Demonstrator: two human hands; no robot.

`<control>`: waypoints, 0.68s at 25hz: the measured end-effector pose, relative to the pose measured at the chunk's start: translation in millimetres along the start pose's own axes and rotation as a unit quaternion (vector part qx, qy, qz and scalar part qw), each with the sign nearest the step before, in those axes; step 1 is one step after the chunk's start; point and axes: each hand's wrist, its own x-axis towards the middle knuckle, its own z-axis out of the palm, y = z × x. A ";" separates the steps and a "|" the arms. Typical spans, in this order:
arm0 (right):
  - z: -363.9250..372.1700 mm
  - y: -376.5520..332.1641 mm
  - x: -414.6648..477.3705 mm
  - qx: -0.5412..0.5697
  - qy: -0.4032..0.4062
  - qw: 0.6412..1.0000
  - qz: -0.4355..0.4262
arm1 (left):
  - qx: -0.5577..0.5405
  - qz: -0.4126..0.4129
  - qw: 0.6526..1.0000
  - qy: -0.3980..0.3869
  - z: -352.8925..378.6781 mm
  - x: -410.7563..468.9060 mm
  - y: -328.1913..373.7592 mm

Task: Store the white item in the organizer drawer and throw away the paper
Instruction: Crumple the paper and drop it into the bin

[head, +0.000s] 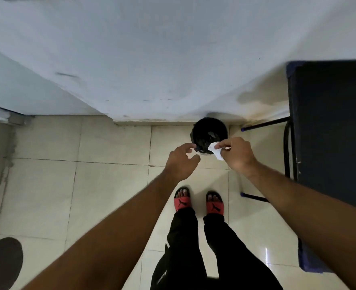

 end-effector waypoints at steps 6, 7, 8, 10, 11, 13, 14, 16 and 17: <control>67.6 73.6 130.6 -0.037 -0.018 0.999 0.029 | 0.026 -0.010 0.999 -0.025 54.3 124.1 -43.8; 81.2 85.0 153.1 -0.039 -0.028 0.999 0.025 | 0.028 -0.011 0.999 -0.028 65.5 141.8 -54.8; 93.5 97.1 173.4 -0.039 -0.044 0.998 0.023 | 0.031 -0.013 0.999 -0.030 76.1 157.8 -65.8; 115.2 122.5 208.6 -0.039 -0.067 0.997 0.022 | 0.032 -0.011 0.999 -0.032 97.3 188.7 -87.3; 125.2 135.4 220.9 -0.038 -0.070 0.997 0.024 | 0.033 -0.009 0.999 -0.032 105.3 200.9 -96.5; 136.3 150.2 228.8 -0.038 -0.080 0.995 0.035 | 0.038 -0.005 0.999 -0.031 114.7 215.8 -108.9; 139.6 154.0 226.9 -0.037 -0.093 0.994 0.040 | 0.044 -0.002 0.998 -0.032 118.7 220.8 -115.2; 142.4 155.6 217.4 -0.009 -0.110 0.993 0.048 | 0.065 0.001 0.997 -0.030 122.1 226.2 -119.7; 142.9 155.7 210.0 0.006 -0.112 0.993 0.036 | 0.061 0.005 0.998 -0.027 122.2 225.3 -120.0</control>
